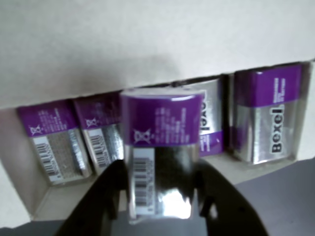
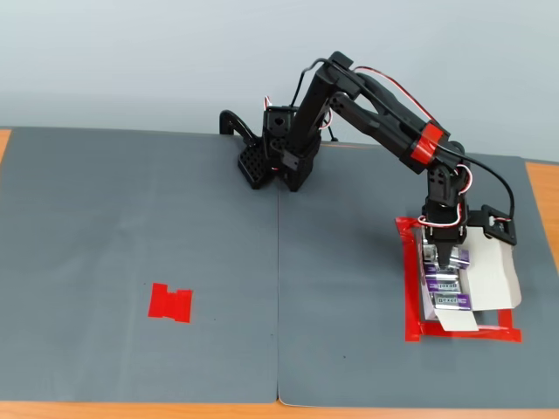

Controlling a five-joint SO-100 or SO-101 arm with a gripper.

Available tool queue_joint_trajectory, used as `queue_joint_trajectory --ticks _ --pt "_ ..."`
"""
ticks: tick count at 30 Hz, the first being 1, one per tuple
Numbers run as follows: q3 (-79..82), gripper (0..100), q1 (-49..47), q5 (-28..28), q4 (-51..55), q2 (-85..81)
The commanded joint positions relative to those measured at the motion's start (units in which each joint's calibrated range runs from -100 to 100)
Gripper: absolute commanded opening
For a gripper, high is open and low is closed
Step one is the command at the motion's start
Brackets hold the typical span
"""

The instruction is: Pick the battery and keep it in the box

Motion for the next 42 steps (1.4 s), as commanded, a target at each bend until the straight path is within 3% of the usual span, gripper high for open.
queue_joint_trajectory --ticks 1,6,16,19,24,34,42 --pt "-2.93 8 0.37 -0.18 -0.91 -0.82" --pt "-2.93 20 0.51 -0.18 -0.82 -0.91" --pt "-3.56 20 0.59 -0.18 -0.13 -1.67" --pt "-3.47 17 1.04 -0.18 -0.04 -4.22" --pt "-2.93 2 2.75 -0.18 -0.04 -9.73" --pt "-2.75 2 10.29 -0.33 2.04 -21.34" --pt "-1.93 2 19.54 -6.01 2.04 -32.19"
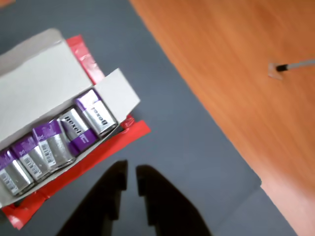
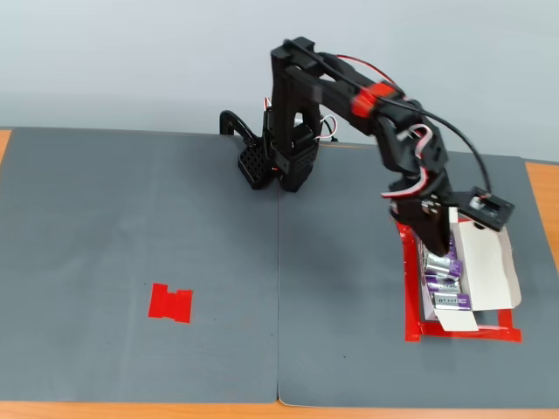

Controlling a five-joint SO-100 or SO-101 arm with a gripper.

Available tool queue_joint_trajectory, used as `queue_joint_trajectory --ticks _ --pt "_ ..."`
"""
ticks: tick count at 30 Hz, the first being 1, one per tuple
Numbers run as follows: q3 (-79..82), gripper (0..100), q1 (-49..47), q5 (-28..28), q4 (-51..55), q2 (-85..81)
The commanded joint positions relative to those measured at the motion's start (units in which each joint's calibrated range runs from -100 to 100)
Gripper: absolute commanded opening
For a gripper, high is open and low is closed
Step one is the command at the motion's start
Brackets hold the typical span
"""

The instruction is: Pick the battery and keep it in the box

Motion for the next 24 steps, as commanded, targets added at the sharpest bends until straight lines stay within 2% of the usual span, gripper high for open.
queue_joint_trajectory --ticks 1,15,24 --pt "-0.85 2 4.44 -1.13 0.14 -7.30" --pt "29.73 2 22.87 -1.39 -0.82 -41.21" --pt "48.54 2 30.11 -1.39 -0.82 -64.44"
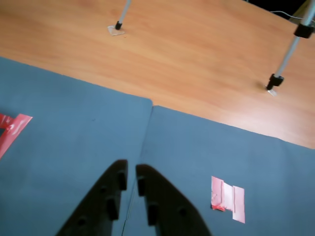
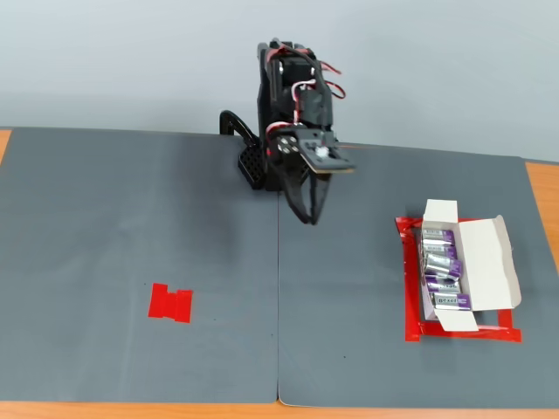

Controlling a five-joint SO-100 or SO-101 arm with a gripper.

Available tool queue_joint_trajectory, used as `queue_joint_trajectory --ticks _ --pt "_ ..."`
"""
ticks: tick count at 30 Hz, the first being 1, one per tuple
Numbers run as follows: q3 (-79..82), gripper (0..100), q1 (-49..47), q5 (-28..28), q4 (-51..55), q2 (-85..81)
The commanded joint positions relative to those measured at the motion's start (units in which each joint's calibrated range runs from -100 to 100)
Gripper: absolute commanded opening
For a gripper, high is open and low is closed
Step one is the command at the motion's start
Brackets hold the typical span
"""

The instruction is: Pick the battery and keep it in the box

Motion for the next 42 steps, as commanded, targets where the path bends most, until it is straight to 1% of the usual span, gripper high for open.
queue_joint_trajectory --ticks 1,6,11,25,29,35,42 --pt "5.54 2 2.40 -0.22 -0.82 -8.02" --pt "15.49 2 4.72 -2.98 -0.82 -17.26" --pt "25.26 2 4.49 -3.14 -0.73 -23.54" --pt "44.44 2 4.20 -2.88 -0.73 -23.62" --pt "45.25 2 2.85 -3.08 -0.56 -23.71" --pt "44.16 2 1.81 -3.14 3.00 -23.79" --pt "41.27 2 2.55 -3.19 13.24 -23.87"
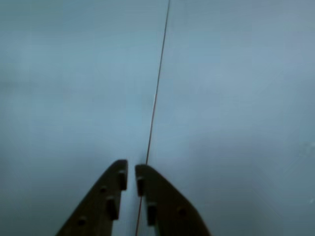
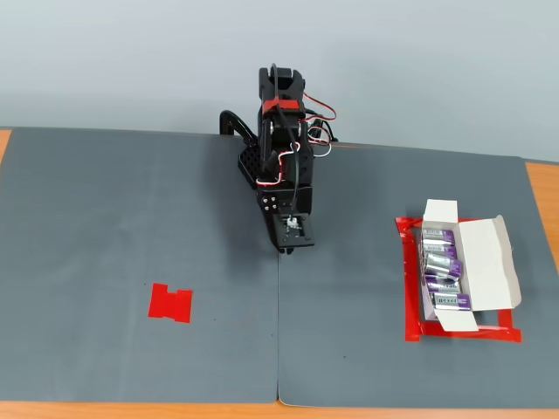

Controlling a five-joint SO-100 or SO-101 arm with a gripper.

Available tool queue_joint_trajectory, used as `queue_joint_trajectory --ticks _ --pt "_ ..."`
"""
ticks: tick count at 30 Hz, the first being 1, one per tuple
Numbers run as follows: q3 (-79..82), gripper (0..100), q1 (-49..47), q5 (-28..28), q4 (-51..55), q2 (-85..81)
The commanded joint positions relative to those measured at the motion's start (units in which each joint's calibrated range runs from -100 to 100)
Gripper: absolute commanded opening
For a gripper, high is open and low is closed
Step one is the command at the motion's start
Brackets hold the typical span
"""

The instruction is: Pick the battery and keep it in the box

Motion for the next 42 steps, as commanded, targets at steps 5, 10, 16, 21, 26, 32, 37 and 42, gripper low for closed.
queue_joint_trajectory --ticks 5,10,16,21,26,32,37,42 --pt "-3.91 2 1.16 -0.21 5.87 -0.17" --pt "-4.09 2 0.72 -0.16 7.52 -0.26" --pt "-4.54 2 0.79 -0.16 7.70 -0.26" --pt "-4.54 2 1.01 -0.21 7.26 0.08" --pt "-4.63 2 0.72 0.00 7.26 0.17" --pt "-4.63 2 0.72 0.00 7.26 0.17" --pt "-4.63 2 0.72 0.00 7.26 0.17" --pt "-4.63 2 0.72 0.00 7.26 0.17"
